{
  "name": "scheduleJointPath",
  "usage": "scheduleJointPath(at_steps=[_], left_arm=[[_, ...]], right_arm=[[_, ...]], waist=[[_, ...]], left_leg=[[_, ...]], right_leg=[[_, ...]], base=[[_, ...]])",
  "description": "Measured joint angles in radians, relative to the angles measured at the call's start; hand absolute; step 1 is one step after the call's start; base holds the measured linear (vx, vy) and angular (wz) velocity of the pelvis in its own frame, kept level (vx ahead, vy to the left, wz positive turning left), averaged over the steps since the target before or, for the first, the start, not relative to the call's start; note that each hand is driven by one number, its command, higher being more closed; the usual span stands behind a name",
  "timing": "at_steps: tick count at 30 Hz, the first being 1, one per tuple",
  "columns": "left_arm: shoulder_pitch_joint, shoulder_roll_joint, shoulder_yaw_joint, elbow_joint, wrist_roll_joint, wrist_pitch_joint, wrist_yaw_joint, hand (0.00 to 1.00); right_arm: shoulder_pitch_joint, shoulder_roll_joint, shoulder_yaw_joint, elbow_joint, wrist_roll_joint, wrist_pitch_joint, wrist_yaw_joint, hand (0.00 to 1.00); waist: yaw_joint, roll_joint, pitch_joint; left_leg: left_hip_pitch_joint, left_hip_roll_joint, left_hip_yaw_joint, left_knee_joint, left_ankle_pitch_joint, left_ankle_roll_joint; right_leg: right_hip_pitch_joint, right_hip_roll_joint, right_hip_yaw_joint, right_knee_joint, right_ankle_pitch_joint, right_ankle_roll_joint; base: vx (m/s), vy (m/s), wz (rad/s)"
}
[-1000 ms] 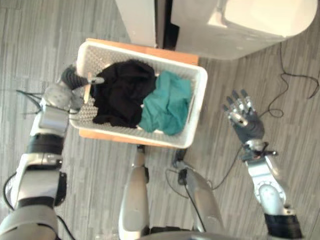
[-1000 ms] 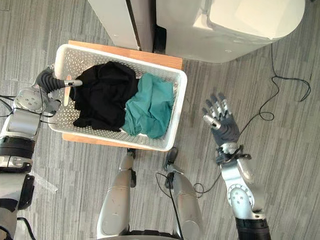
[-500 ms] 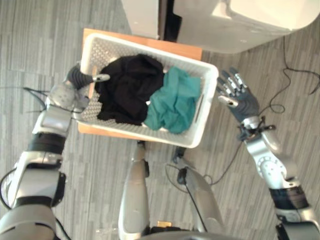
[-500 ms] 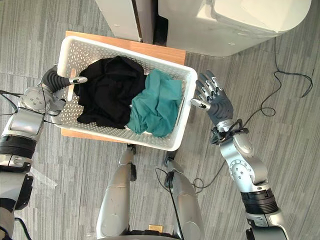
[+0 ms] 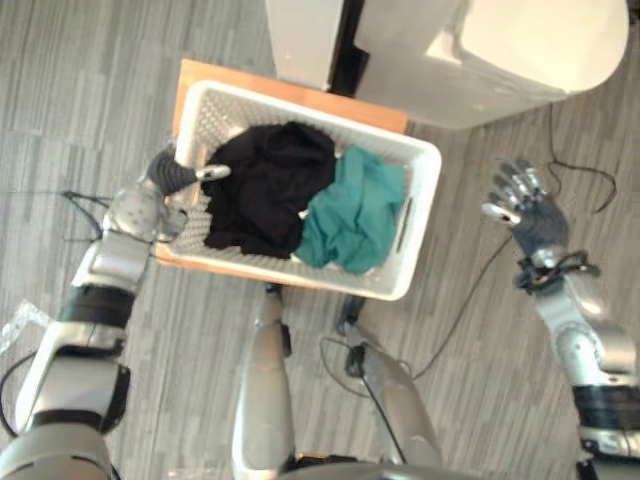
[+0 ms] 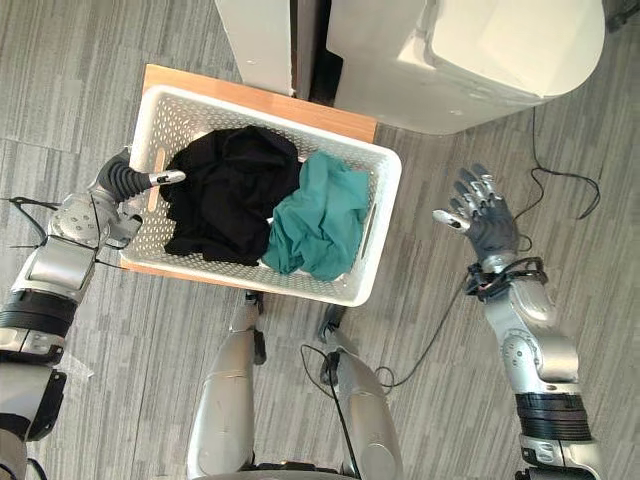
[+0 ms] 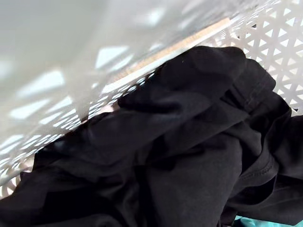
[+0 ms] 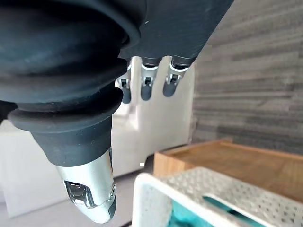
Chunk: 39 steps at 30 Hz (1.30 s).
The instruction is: Pick up the laundry basket with both hands and put the clothes into the washing machine.
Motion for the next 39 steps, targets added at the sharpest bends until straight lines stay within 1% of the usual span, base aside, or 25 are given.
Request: scheduleJointPath(at_steps=[2, 4, 6, 10, 13, 16, 19, 21, 23, 24, 25, 31, 33, 35, 38, 39], left_arm=[[0.016, 0.0, 0.014, -0.002, 0.0, 0.001, 0.001, 0.0], [0.027, 0.0, 0.023, -0.003, 0.004, 0.002, 0.005, 0.0], [0.028, 0.0, 0.024, -0.004, 0.01, 0.002, 0.019, 0.0], [0.031, 0.0, 0.025, -0.013, 0.018, 0.002, 0.02, 0.0], [0.033, -0.001, 0.026, -0.03, 0.017, 0.003, 0.023, 0.0], [0.032, -0.023, 0.046, -0.049, 0.018, 0.003, 0.041, 0.0], [0.031, -0.038, 0.055, -0.076, 0.018, 0.001, 0.058, 0.0], [0.016, -0.053, 0.054, -0.078, 0.017, -0.002, 0.06, 0.0], [0.009, -0.061, 0.055, -0.078, 0.017, -0.003, 0.063, 0.0], [0.007, -0.061, 0.057, -0.078, 0.017, -0.004, 0.067, 0.0], [0.006, -0.062, 0.065, -0.078, 0.017, -0.008, 0.074, 0.0], [-0.024, -0.062, 0.078, -0.072, 0.017, -0.009, 0.088, 0.0], [-0.025, -0.062, 0.079, -0.072, 0.017, -0.009, 0.089, 0.0], [-0.025, -0.062, 0.079, -0.071, 0.017, -0.009, 0.089, 0.0], [-0.027, -0.062, 0.075, -0.071, 0.016, -0.009, 0.088, 0.0], [-0.03, -0.061, 0.076, -0.071, 0.016, -0.01, 0.089, 0.0]], right_arm=[[0.003, 0.001, -0.01, 0.012, -0.015, 0.0, -0.001, 0.0], [0.026, 0.004, -0.02, 0.016, -0.019, -0.003, -0.001, 0.0], [0.03, 0.016, -0.019, 0.047, -0.021, -0.003, 0.0, 0.0], [0.015, 0.041, -0.007, 0.093, -0.023, -0.002, 0.001, 0.0], [-0.017, 0.044, 0.037, 0.116, -0.023, -0.001, 0.002, 0.0], [-0.077, 0.044, 0.117, 0.126, -0.023, 0.009, 0.006, 0.0], [-0.146, 0.044, 0.208, 0.128, -0.024, 0.027, 0.036, 0.0], [-0.191, 0.044, 0.266, 0.13, -0.022, 0.038, 0.045, 0.0], [-0.218, 0.049, 0.28, 0.146, -0.019, 0.039, 0.04, 0.0], [-0.24, 0.045, 0.285, 0.166, -0.014, 0.04, 0.04, 0.0], [-0.265, 0.045, 0.297, 0.184, -0.009, 0.041, 0.04, 0.0], [-0.335, 0.043, 0.333, 0.244, 0.0, 0.04, 0.038, 0.0], [-0.34, 0.045, 0.357, 0.266, -0.001, 0.044, 0.039, 0.0], [-0.342, 0.048, 0.393, 0.31, -0.002, 0.058, 0.045, 0.0], [-0.343, 0.082, 0.416, 0.371, -0.019, 0.08, 0.06, 0.0], [-0.342, 0.098, 0.411, 0.387, -0.018, 0.076, 0.068, 0.0]], waist=[[-0.011, -0.002, -0.002], [-0.013, -0.01, -0.007], [-0.013, -0.012, -0.009], [-0.016, -0.012, -0.009], [-0.015, -0.012, -0.009], [-0.012, -0.012, -0.009], [-0.006, -0.012, -0.009], [0.011, -0.012, -0.009], [0.015, -0.012, -0.009], [0.016, -0.012, -0.009], [0.017, -0.012, -0.009], [0.016, -0.011, -0.012], [0.018, -0.011, -0.014], [0.018, -0.011, -0.023], [0.021, -0.011, -0.028], [0.021, -0.011, -0.028]], left_leg=[[0.007, -0.002, 0.0, -0.003, 0.0, 0.0], [0.014, -0.004, 0.005, -0.016, 0.0, 0.0], [0.022, -0.009, 0.008, -0.037, 0.011, 0.005], [0.026, -0.018, 0.007, -0.054, 0.02, 0.007], [0.018, -0.02, 0.008, -0.056, 0.022, 0.007], [0.003, -0.02, 0.007, -0.056, 0.021, 0.007], [-0.014, -0.018, 0.006, -0.052, 0.021, 0.007], [-0.032, -0.014, 0.006, -0.032, 0.021, 0.007], [-0.041, -0.012, 0.0, -0.022, 0.019, 0.009], [-0.046, -0.007, -0.004, -0.017, 0.018, 0.009], [-0.051, 0.002, -0.006, -0.017, 0.018, 0.009], [-0.082, 0.018, -0.011, -0.013, 0.012, 0.009], [-0.087, 0.029, -0.01, -0.007, 0.012, 0.009], [-0.1, 0.043, -0.012, 0.002, 0.012, 0.009], [-0.105, 0.05, -0.013, 0.0, 0.018, 0.001], [-0.108, 0.051, -0.015, 0.0, 0.02, -0.001]], right_leg=[[0.014, 0.001, 0.001, -0.018, 0.009, 0.002], [0.014, 0.002, 0.013, -0.031, 0.018, 0.004], [0.017, 0.002, 0.02, -0.049, 0.032, -0.001], [0.018, 0.0, 0.026, -0.068, 0.045, -0.001], [0.018, 0.0, 0.026, -0.087, 0.059, -0.001], [0.011, 0.0, 0.024, -0.097, 0.065, 0.0], [-0.002, 0.001, 0.021, -0.097, 0.068, 0.003], [-0.01, 0.003, 0.022, -0.097, 0.071, 0.007], [-0.011, 0.005, 0.021, -0.097, 0.071, 0.007], [-0.012, 0.009, 0.021, -0.097, 0.077, 0.014], [-0.017, 0.017, 0.026, -0.097, 0.093, 0.013], [-0.042, 0.031, 0.026, -0.098, 0.099, 0.005], [-0.042, 0.039, 0.023, -0.098, 0.099, 0.005], [-0.043, 0.052, 0.017, -0.102, 0.099, 0.005], [-0.041, 0.059, 0.006, -0.112, 0.099, 0.005], [-0.042, 0.06, 0.004, -0.114, 0.099, 0.005]], base=[[0.04, -0.004, -0.04], [0.02, 0.0, -0.1], [0.02, -0.004, -0.07], [0.01, -0.002, -0.03], [0.01, -0.002, 0.0], [0.04, -0.012, 0.03], [0.04, -0.017, 0.02], [0.04, -0.016, -0.01], [0.04, -0.02, 0.03], [0.04, -0.028, -0.01], [0.03, -0.022, -0.04], [0.01, -0.018, -0.02], [0.03, -0.04, 0.02], [0.05, -0.043, 0.06], [0.07, -0.034, 0.05], [0.07, -0.021, 0.03]])
